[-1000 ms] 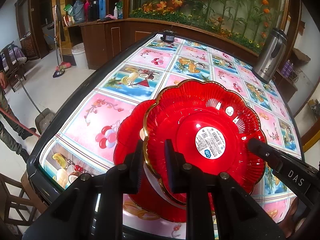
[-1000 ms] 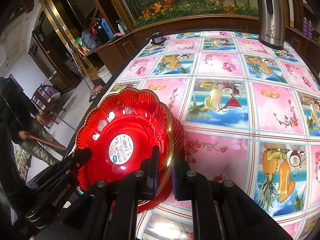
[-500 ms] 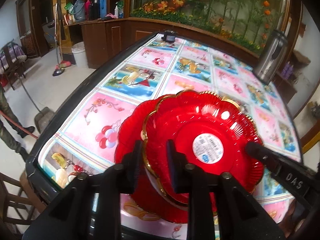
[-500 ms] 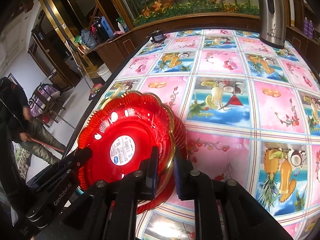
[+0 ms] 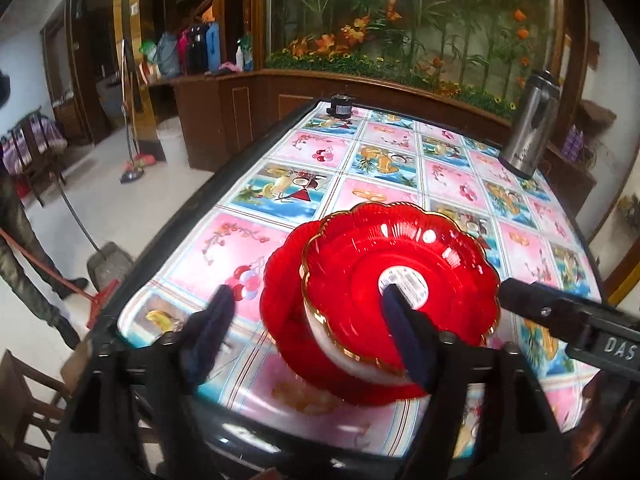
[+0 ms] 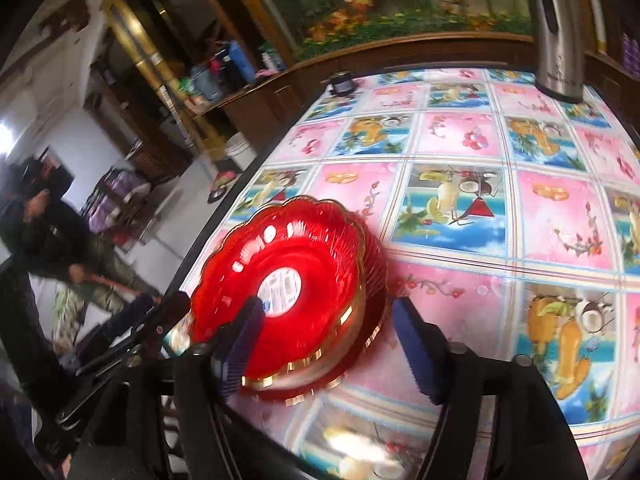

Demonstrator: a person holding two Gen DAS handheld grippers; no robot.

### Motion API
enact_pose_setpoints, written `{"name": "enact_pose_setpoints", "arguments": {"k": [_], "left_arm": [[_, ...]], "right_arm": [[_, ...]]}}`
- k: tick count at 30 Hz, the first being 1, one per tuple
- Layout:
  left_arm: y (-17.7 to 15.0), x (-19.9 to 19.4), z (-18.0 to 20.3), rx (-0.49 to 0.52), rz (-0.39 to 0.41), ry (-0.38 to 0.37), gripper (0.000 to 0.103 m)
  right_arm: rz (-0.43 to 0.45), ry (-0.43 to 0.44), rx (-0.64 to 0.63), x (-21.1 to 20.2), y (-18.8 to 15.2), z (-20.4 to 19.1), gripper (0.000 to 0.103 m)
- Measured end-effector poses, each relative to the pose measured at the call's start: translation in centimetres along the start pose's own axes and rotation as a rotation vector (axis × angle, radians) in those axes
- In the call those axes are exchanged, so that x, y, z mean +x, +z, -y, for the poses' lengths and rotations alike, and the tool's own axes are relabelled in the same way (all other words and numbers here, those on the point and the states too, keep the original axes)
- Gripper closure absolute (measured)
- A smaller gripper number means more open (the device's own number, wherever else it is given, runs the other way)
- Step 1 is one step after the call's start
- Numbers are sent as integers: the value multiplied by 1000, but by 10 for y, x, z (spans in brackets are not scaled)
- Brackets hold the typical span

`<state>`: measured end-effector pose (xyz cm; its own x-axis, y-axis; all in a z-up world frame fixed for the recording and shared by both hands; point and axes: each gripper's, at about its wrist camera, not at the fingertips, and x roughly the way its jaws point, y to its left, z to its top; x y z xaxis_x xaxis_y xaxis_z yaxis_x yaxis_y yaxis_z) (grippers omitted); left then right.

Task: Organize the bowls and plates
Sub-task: 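Lower the red glass dish onto the stack and open both tools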

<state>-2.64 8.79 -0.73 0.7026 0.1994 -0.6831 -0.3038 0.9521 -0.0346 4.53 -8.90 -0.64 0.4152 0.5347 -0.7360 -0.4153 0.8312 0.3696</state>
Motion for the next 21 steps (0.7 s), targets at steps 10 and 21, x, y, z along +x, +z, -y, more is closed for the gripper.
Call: {"name": "enact_pose_setpoints", "arguments": {"k": [10,21], "left_arm": [[-21,-15,18,59,-15,-28,21],[-31,-7,28,75,-72,-29,0]], "right_arm": [[11,-49,-242,-45,-32,-7,30],[0,-69,-239,-48,-56,0,28]]}}
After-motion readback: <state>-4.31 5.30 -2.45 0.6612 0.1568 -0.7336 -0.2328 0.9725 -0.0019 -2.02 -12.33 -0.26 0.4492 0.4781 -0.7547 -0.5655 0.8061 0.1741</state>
